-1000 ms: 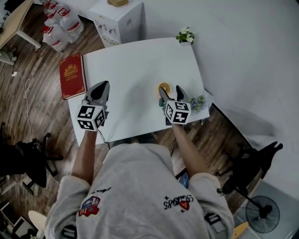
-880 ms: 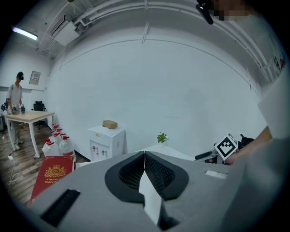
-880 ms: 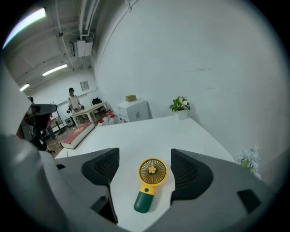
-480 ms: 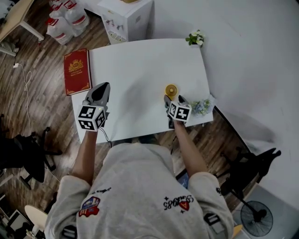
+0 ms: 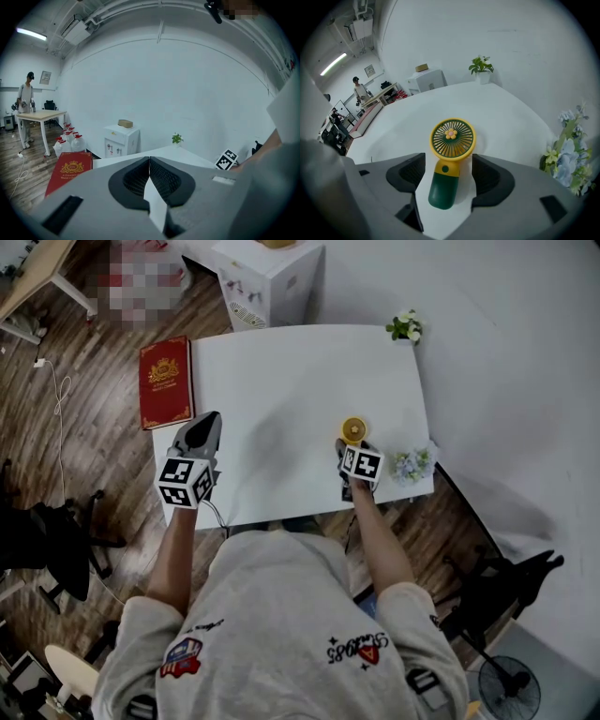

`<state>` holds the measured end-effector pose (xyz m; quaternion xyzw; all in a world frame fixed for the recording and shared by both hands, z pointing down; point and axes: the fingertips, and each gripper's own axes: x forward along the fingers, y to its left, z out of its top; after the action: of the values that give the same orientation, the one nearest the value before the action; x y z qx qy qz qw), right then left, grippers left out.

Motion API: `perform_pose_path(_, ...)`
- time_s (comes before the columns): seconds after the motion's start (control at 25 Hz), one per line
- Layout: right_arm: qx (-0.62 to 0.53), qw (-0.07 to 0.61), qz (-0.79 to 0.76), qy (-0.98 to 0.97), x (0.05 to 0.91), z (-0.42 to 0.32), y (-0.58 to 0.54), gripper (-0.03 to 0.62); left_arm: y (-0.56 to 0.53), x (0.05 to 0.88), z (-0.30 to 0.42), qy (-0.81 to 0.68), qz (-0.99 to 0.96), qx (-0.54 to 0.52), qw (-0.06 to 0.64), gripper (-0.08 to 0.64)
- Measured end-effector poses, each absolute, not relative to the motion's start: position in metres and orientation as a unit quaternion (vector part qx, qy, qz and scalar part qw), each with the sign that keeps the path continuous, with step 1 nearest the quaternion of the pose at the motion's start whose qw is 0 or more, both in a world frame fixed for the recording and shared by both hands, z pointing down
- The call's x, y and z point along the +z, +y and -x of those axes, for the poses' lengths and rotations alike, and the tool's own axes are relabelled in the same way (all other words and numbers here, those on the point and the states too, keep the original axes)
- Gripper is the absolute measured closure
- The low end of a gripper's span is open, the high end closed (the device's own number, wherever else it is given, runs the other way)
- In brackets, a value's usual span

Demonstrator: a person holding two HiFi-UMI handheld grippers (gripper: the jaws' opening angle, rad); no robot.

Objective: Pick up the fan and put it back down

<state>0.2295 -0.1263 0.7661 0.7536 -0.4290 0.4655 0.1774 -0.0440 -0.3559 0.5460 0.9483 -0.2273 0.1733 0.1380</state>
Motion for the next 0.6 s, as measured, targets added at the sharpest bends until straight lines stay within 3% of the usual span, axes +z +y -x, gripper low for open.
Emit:
perform_pose_path(0.2, 0.478, 0.185, -0.748, -0.421, 0.774, -0.227, -0.127, 0.305, -0.362, 0.547, 0.056, -0.237, -0.946, 0.174, 0.140, 0.555)
perform_pose_path(0.44, 0.491, 0.195, -0.741, -0.414, 0.778, -0.225, -0.126, 0.405, -0.367, 0.545, 0.063, -0.244, -0.944, 0.170, 0.143, 0.555)
perform_pose_path(0.6, 0.497, 0.195, -0.736, -0.416, 0.778, -0.224, -0.126, 0.408, -0.368, 0.542, 0.062, -0.243, -0.945, 0.168, 0.143, 0.555)
